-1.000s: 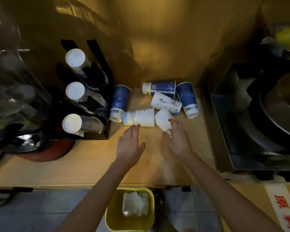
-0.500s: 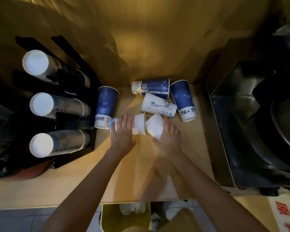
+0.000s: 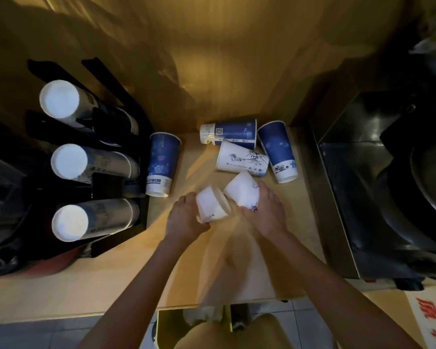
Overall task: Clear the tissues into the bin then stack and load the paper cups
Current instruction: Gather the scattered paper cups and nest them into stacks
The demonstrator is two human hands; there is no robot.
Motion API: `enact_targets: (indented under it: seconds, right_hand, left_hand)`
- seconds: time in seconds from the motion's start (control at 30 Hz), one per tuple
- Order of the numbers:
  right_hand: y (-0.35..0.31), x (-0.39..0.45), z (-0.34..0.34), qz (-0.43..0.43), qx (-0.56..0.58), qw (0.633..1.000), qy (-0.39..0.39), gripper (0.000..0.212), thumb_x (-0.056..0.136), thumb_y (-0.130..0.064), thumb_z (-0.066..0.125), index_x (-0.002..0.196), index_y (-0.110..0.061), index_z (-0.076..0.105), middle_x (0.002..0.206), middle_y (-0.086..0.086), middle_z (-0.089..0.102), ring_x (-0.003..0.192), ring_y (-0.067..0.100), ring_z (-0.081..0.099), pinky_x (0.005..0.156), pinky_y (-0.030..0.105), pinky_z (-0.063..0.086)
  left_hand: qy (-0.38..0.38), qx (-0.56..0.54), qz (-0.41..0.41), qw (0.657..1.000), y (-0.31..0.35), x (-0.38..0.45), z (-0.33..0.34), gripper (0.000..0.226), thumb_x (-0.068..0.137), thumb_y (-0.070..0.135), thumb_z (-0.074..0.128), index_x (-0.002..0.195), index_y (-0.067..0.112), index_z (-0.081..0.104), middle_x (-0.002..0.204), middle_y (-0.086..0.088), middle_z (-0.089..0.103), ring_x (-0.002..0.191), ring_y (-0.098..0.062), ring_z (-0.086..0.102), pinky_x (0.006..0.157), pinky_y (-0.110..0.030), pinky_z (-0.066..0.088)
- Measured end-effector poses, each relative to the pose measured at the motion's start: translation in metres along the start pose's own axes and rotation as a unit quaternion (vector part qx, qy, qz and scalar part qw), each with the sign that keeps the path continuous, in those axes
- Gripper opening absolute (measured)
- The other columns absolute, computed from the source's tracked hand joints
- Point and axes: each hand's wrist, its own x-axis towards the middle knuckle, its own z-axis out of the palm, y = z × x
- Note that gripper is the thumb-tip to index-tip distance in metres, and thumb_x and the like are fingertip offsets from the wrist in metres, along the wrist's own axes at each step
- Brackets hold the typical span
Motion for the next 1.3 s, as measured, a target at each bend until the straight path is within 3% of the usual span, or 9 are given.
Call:
enact_targets:
  seconds: [0.1,0.37,0.5,0.63,0.73,0.87,1.03,1.13,1.3]
  right_hand:
    - [0.0,0.001,-0.001,-0.006,0.013,1.0,-0.002,0.086,0.071,-0.037,0.071,0.141,-0.014,0.026,0.14,0.013,0.044,0.124,0.031,0.044,0.1,0.041,0.037]
    - [-0.004,0.007,-0.02,0.013,0.167,0.984,-0.058,0.113,0.044,-0.039,0.078,0.139,-0.023,0.02,0.134,0.009,0.049,0.115,0.029,0.053,0.095,0.048,0.047]
    - [-0.021,0.009,-0.044,-0.001,0.265,0.963,-0.041,0.092,0.064,-0.013,0.079,0.139,-0.014,0.026,0.135,0.009,0.047,0.109,0.017,0.048,0.091,0.033,0.043]
    - [-0.06,-0.002,-0.077,-0.031,0.411,0.911,-0.019,0.071,0.071,-0.018,0.075,0.13,-0.017,0.036,0.122,0.004,0.058,0.104,0.017,0.06,0.087,0.034,0.053]
    - [-0.089,-0.016,-0.086,-0.087,0.472,0.877,-0.04,0.067,0.07,-0.018,0.077,0.125,-0.02,0.039,0.107,-0.008,0.06,0.094,0.003,0.061,0.071,0.015,0.054]
    - [-0.103,-0.038,-0.062,-0.127,0.386,0.91,-0.079,0.09,0.066,-0.014,0.079,0.137,-0.022,0.024,0.117,-0.009,0.049,0.105,0.008,0.056,0.083,0.023,0.053]
    - [-0.089,-0.052,-0.041,-0.191,0.295,0.932,-0.089,0.117,0.063,-0.014,0.08,0.142,-0.037,-0.003,0.134,-0.005,0.039,0.126,0.017,0.043,0.102,0.033,0.043]
    - [-0.086,-0.053,-0.038,-0.245,0.177,0.951,-0.068,0.107,0.063,-0.025,0.079,0.142,-0.036,0.008,0.142,0.0,0.039,0.129,0.016,0.038,0.106,0.035,0.038]
    - [-0.071,-0.047,-0.03,-0.274,0.055,0.959,-0.053,0.093,0.069,-0.048,0.067,0.143,-0.025,0.016,0.14,0.004,0.039,0.13,0.018,0.031,0.108,0.036,0.031]
  left_hand:
    - [0.051,-0.14,-0.028,0.988,0.005,-0.009,-0.009,0.08,0.057,0.02,0.085,0.122,0.004,0.041,0.122,-0.013,0.054,0.111,-0.028,0.051,0.077,-0.027,0.037]
    - [0.118,-0.272,-0.062,0.953,0.006,-0.024,0.018,0.093,0.054,0.016,0.087,0.13,0.008,0.034,0.13,-0.012,0.052,0.12,-0.028,0.05,0.085,-0.022,0.034]
    - [0.142,-0.289,-0.069,0.944,0.007,-0.029,0.023,0.099,0.043,0.038,0.075,0.131,0.009,0.039,0.13,-0.012,0.054,0.119,-0.025,0.05,0.087,-0.016,0.031]
    - [0.15,-0.294,-0.07,0.941,0.003,-0.032,0.025,0.094,0.044,0.032,0.075,0.129,0.01,0.041,0.127,-0.011,0.057,0.117,-0.023,0.052,0.087,-0.019,0.032]
    - [0.147,-0.309,-0.067,0.937,0.003,-0.033,0.025,0.095,0.042,0.033,0.077,0.128,0.011,0.043,0.121,-0.006,0.06,0.106,-0.013,0.052,0.083,-0.017,0.035]
    - [0.152,-0.338,-0.048,0.927,0.003,-0.035,0.026,0.101,0.037,0.042,0.075,0.129,0.015,0.043,0.112,0.009,0.055,0.104,-0.007,0.051,0.071,0.003,0.035]
    - [0.156,-0.349,-0.048,0.923,0.005,-0.036,0.025,0.095,0.042,0.04,0.077,0.127,0.017,0.044,0.113,0.006,0.058,0.104,-0.009,0.055,0.076,-0.003,0.04]
    - [0.155,-0.345,-0.05,0.924,0.006,-0.035,0.025,0.095,0.038,0.049,0.068,0.124,0.014,0.045,0.109,0.007,0.055,0.1,-0.01,0.054,0.067,0.01,0.034]
    - [0.155,-0.325,-0.057,0.931,0.003,-0.033,0.027,0.1,0.039,0.052,0.067,0.127,0.012,0.042,0.112,0.006,0.053,0.101,-0.007,0.05,0.069,0.008,0.033]
